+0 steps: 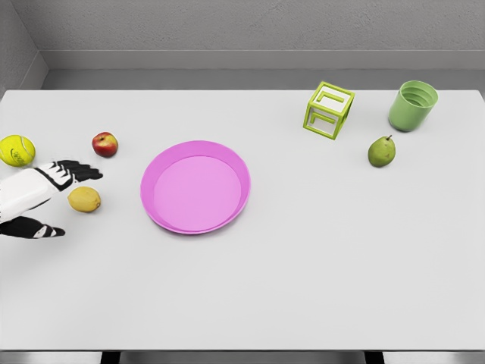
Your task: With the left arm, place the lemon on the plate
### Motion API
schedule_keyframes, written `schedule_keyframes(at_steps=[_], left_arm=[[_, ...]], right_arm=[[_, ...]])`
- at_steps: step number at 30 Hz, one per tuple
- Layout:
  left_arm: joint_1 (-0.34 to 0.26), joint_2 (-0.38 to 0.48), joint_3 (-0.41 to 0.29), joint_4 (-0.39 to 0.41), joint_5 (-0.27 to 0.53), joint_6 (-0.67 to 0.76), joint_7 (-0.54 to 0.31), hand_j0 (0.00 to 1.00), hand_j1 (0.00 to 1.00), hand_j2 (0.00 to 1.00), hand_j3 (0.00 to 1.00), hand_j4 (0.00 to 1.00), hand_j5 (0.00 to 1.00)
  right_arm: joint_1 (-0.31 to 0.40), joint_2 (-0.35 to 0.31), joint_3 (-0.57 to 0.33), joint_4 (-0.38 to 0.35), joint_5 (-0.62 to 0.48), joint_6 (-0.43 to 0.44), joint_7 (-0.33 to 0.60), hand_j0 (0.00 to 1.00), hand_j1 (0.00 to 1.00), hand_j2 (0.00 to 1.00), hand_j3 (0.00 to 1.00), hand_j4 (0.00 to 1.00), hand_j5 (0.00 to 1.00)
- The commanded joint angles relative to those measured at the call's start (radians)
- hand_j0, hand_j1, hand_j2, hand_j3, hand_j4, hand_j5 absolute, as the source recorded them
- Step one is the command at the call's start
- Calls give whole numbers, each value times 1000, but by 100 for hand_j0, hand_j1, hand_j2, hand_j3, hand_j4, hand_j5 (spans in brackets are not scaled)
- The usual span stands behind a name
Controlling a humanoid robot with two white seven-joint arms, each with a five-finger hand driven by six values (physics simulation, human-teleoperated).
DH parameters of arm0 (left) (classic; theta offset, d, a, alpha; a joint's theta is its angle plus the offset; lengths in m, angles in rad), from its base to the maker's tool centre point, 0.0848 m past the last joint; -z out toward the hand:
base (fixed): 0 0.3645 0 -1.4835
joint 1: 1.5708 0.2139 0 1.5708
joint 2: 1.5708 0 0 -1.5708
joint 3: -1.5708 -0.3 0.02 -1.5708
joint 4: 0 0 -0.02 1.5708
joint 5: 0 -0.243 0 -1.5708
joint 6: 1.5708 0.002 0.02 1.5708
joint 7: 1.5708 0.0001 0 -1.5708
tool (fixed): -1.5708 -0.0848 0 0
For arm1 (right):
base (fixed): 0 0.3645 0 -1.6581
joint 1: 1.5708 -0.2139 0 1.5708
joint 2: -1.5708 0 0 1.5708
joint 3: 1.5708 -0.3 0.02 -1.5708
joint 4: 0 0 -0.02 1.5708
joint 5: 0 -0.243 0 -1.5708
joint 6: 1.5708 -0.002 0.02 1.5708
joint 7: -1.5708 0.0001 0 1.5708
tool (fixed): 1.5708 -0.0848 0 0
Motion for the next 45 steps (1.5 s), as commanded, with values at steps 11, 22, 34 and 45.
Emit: schedule_keyframes(at_steps=[11,22,34,45], left_arm=[[-97,-8,-80,158,-68,2,-2,100,100,100,100,100,100],[-222,-97,-212,164,-163,2,-46,100,100,100,100,100,100],[-270,-101,-212,256,-168,2,-69,100,100,100,100,100,100],[-285,-101,-215,292,-186,2,-71,86,86,86,86,86,86]], right_arm=[[0,0,0,0,0,0,0,100,100,100,100,100,100],[0,0,0,0,0,0,0,100,100,100,100,100,100],[0,0,0,0,0,0,0,100,100,100,100,100,100],[0,0,0,0,0,0,0,100,100,100,100,100,100]])
